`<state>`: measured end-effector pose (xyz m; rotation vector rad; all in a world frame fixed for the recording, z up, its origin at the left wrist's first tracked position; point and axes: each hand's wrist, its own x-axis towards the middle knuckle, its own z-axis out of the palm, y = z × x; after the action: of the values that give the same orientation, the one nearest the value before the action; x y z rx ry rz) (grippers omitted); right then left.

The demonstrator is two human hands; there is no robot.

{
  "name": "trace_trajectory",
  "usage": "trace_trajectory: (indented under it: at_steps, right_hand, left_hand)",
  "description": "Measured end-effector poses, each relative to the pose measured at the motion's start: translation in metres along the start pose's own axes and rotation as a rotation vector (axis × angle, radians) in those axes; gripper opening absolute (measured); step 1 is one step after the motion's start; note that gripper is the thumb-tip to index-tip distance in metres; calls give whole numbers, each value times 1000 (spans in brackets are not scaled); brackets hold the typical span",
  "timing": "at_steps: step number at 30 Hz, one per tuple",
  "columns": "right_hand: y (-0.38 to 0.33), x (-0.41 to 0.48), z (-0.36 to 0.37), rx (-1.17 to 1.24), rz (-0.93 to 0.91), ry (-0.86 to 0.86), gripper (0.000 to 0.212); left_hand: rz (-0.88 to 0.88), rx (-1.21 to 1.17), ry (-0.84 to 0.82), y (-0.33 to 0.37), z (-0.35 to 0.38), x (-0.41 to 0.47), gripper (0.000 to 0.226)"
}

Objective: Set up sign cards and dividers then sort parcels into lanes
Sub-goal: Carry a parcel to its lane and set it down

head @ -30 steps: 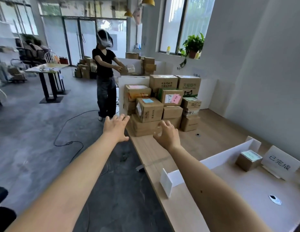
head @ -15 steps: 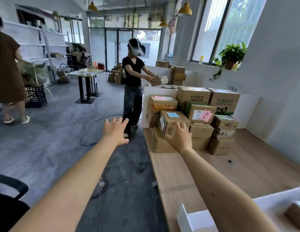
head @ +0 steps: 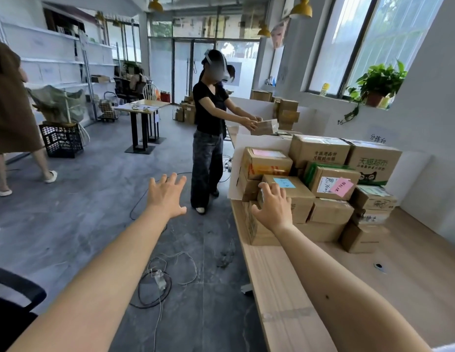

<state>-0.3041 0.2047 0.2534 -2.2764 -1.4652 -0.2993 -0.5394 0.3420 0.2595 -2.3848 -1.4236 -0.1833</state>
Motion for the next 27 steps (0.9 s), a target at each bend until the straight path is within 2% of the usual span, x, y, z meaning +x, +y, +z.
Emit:
trace_trajectory:
  at_steps: [10, 14, 20, 27]
  right_hand:
    - [-44, 96, 42, 17, 99, 14, 60]
    - [-54, 122, 55, -80, 67, -16, 63]
    - [-64, 156, 76, -45, 108, 3, 51]
    - [-71, 163, 105, -66, 130, -33, 48]
  left_hand:
    - [15, -75, -9, -43, 43, 108, 94]
    - [63, -101, -67, -53, 55, 144, 96]
    - [143, -96, -79, -63, 77, 183, 97]
    - [184, -229, -103, -66, 95, 204, 92]
